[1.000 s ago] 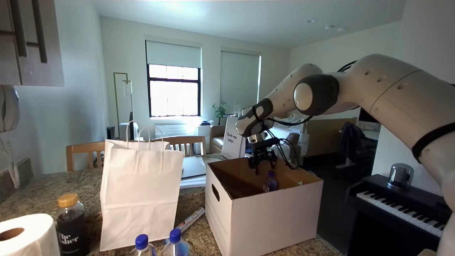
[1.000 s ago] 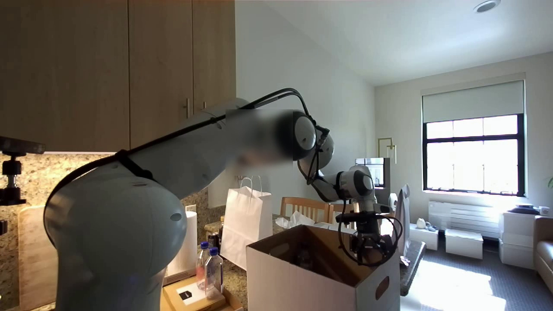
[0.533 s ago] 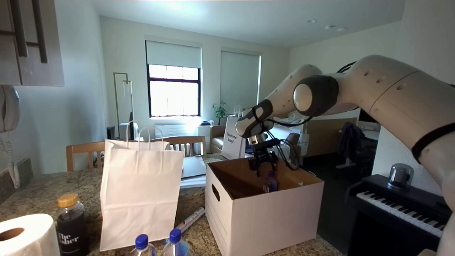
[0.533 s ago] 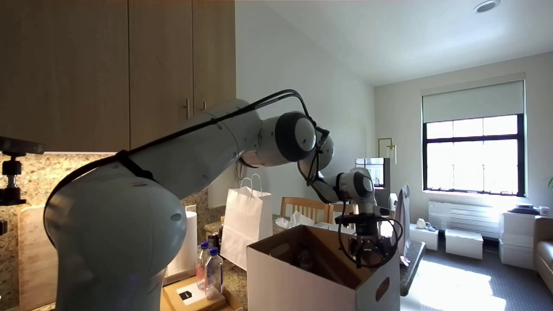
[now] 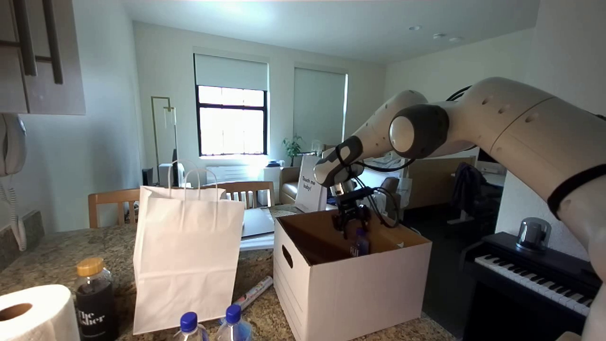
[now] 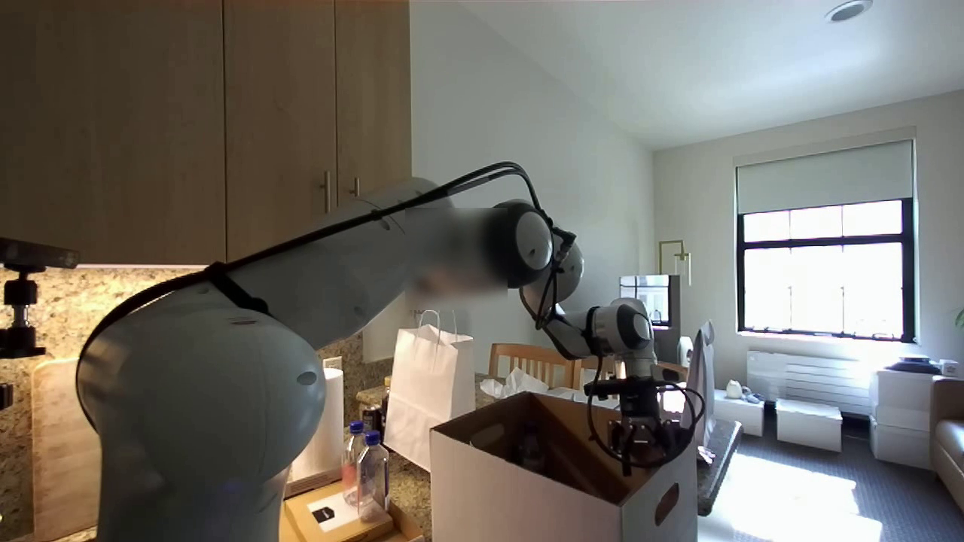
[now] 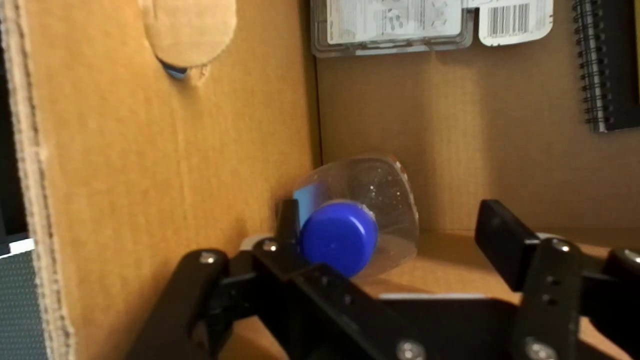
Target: Pick up the bottle from the box and put them on the counter
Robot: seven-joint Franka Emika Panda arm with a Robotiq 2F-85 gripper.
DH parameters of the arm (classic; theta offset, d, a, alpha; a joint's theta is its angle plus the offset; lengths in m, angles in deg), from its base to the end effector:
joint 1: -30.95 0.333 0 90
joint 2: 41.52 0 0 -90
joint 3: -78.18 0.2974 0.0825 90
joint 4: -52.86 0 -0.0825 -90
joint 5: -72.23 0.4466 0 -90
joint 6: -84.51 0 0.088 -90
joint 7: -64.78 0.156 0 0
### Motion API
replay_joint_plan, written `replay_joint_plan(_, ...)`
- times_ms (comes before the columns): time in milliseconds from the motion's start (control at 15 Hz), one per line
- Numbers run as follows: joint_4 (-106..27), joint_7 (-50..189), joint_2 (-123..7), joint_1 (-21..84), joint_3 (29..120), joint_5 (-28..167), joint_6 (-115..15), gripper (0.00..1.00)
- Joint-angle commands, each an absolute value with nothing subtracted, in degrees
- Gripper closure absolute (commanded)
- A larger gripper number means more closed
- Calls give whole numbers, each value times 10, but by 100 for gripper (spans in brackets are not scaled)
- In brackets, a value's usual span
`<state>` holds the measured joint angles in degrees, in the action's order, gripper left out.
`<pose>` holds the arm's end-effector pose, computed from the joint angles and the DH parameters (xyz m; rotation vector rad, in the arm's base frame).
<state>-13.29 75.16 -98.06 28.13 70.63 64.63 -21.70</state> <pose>0.7448 -0.1353 0.0891 2.8502 -0.3779 -0.4061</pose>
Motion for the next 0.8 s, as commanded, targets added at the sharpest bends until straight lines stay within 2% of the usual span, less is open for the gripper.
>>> replay_joint_plan(0, -119, 747, -992, 280, 704, 643, -219, 40)
replay_joint_plan(467, -119, 757, -985, 280, 704, 649, -218, 86)
replay_joint_plan(533, -119, 757, -983, 281, 704, 648, -219, 88)
replay_joint_plan(733, -123, 766, -976, 285, 701, 647, -217, 86)
